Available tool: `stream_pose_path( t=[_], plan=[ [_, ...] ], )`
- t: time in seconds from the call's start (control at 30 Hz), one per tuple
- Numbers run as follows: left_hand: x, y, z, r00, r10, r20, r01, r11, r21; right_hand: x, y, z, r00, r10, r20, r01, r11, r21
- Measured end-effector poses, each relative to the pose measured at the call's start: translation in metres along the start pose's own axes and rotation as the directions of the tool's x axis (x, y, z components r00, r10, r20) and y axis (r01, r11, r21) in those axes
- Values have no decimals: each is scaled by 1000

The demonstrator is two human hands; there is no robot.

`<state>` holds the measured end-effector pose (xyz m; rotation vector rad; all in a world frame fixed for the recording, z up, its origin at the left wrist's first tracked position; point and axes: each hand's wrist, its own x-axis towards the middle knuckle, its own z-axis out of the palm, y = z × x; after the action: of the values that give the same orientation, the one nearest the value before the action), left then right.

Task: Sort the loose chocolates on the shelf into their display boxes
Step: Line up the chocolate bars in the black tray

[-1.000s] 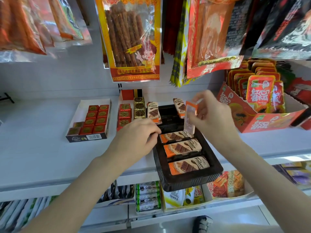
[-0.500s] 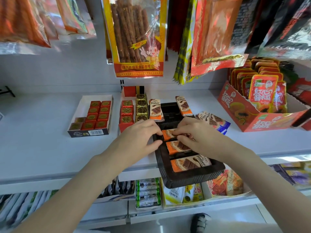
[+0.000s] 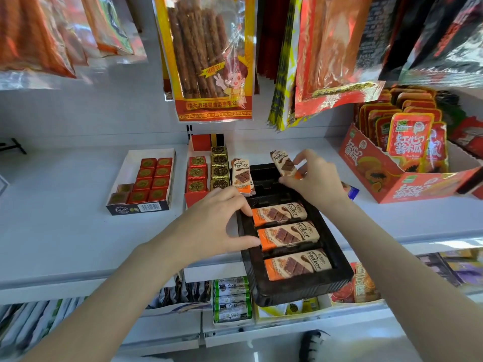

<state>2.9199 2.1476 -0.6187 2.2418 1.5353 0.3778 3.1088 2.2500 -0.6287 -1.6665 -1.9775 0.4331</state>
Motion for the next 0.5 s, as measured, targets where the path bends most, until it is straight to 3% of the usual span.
stream_pose_path(
  t=[0.07, 0.13, 0.2, 0.3, 0.37, 0.43, 0.5],
  plan=[
    [0, -1, 0, 1000, -2, 7, 2, 1000, 4, 0, 0, -8, 989, -66, -133, 62, 998, -31],
    [1, -1, 1, 1000, 2, 7, -2, 1000, 15, -3, 0, -25, 979, -92, -182, 104, 993, 57],
    [1, -1, 1, 1000, 5, 7, -5, 1000, 15, -13, -2, -45, 991, -53, -124, 90, 944, 317],
    [0, 0, 1, 1000, 6, 6, -6, 1000, 13, -33, -3, -72, 999, -20, 45, -17, 722, 692],
    [-1, 0, 3, 1000, 8, -4, -8, 1000, 16, -44, 0, -83, 976, -139, 166, -55, 584, 810],
    [-2, 0, 5, 1000, 5, -16, -5, 1000, 17, -53, 2, -86, 903, -316, 291, -37, 617, 786],
    [-2, 0, 6, 1000, 0, -31, 1, 1000, 15, -61, -5, -82, 797, -423, 432, 64, 769, 636]
  ],
)
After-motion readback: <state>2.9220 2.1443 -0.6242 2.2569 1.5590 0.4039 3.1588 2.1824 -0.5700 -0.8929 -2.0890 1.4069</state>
